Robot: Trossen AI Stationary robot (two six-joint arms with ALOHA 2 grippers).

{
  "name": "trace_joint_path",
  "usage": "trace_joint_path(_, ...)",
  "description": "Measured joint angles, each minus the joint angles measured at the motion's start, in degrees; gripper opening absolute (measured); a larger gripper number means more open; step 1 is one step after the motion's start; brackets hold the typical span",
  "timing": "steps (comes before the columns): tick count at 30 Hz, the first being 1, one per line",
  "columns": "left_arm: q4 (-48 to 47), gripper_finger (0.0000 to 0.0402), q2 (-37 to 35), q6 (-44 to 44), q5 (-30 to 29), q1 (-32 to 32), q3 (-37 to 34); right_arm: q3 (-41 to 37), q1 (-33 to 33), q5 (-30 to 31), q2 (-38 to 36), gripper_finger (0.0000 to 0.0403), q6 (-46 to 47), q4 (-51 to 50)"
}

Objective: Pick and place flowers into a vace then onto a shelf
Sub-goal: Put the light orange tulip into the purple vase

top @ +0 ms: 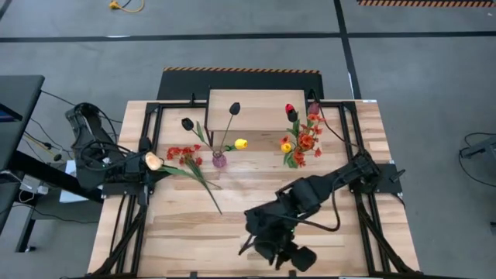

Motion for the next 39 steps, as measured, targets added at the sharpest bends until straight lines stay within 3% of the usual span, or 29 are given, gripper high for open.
trace_joint_path(5, -0.6, 0.0000, -1.8, 0.3, -0.8, 0.0, 0.0, -0.2, 3.5, 8.3, -4.8, 0.0075, 0.2, -3.1)
trace_joint_path(8, -1.4, 0.0000, -2.8, 0.3, -0.6, 0.0, 0.0, -7.7, 5.8, 18.0, -10.8, 0.0075, 3.5, 2.1)
trace_joint_path(10, -2.0, 0.0000, -3.6, 0.3, 0.5, 0.0, 0.0, -18.7, 7.5, 27.8, -17.1, 0.0075, 7.2, 11.8)
trace_joint_path(12, -2.2, 0.0000, -4.2, 0.4, 1.7, 0.0, 0.0, -34.4, 9.7, 40.6, -25.1, 0.0075, 11.3, 24.4)
trace_joint_path(14, -2.2, 0.0000, -4.8, 1.0, 2.6, 0.0, 0.0, -52.4, 12.2, 54.9, -33.9, 0.0075, 15.3, 40.5)
trace_joint_path(16, -2.1, 0.0000, -5.2, 1.0, 3.1, 0.0, 0.0, -68.6, 13.8, 63.6, -42.1, 0.0075, 17.5, 59.3)
trace_joint_path(18, -2.2, 0.0000, -5.5, 0.5, 4.6, 0.0, 0.0, -81.1, 14.0, 61.0, -48.5, 0.0075, 14.2, 81.3)
trace_joint_path(20, -2.5, 0.0000, -5.5, 0.2, 6.4, 0.0, 0.0, -89.6, 13.7, 52.1, -52.7, 0.0075, 9.4, 98.3)
trace_joint_path(22, -3.6, 0.0000, -5.5, 0.2, 6.8, 0.0, 0.0, -95.3, 13.8, 46.1, -54.8, 0.0075, 5.7, 106.8)
trace_joint_path(24, -4.4, 0.0000, -5.2, 0.3, 6.0, 0.0, 0.0, -98.7, 14.0, 45.1, -55.8, 0.0075, 3.6, 111.2)
trace_joint_path(29, -5.9, 0.0000, -5.1, 1.3, 1.5, 0.0, 0.0, -100.0, 13.6, 50.0, -56.1, 0.0075, 3.3, 112.1)
trace_joint_path(39, -1.5, 0.0000, -4.6, 5.8, -0.3, 0.0, 0.0, -100.0, 12.8, 49.1, -55.4, 0.0075, 3.2, 108.1)
